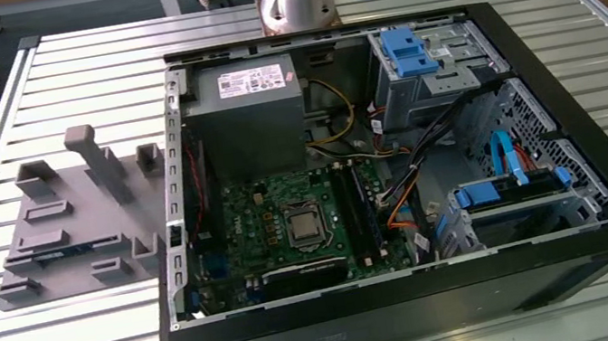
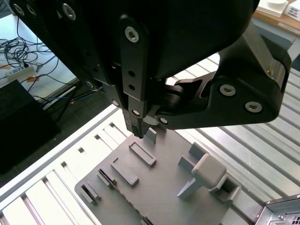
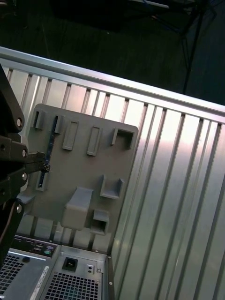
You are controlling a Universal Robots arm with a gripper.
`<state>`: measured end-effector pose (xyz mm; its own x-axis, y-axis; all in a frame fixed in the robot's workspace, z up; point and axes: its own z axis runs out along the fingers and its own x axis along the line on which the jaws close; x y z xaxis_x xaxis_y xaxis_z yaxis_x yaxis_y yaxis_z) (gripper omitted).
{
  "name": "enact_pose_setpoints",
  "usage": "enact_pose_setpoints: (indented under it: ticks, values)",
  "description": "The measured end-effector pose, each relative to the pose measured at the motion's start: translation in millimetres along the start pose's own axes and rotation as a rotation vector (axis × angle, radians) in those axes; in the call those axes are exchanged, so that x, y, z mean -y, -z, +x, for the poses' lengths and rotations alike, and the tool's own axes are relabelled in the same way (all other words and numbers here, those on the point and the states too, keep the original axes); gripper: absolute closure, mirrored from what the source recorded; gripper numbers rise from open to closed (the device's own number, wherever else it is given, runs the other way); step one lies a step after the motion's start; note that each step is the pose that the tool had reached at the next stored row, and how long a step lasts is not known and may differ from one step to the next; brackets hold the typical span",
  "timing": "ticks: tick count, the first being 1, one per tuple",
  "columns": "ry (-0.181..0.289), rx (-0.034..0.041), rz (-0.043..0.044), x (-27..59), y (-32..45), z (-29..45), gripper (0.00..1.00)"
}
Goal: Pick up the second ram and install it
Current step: 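Pick up the second ram and move it above second insertion slot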
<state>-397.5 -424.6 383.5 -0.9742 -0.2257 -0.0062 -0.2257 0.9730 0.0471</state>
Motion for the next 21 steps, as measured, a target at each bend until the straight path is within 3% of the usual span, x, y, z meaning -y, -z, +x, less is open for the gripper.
enact_pose_setpoints:
  ticks: [21]
  values:
    - [0.061,-0.0028,-0.0004,0.0,0.0,0.0,0.89]
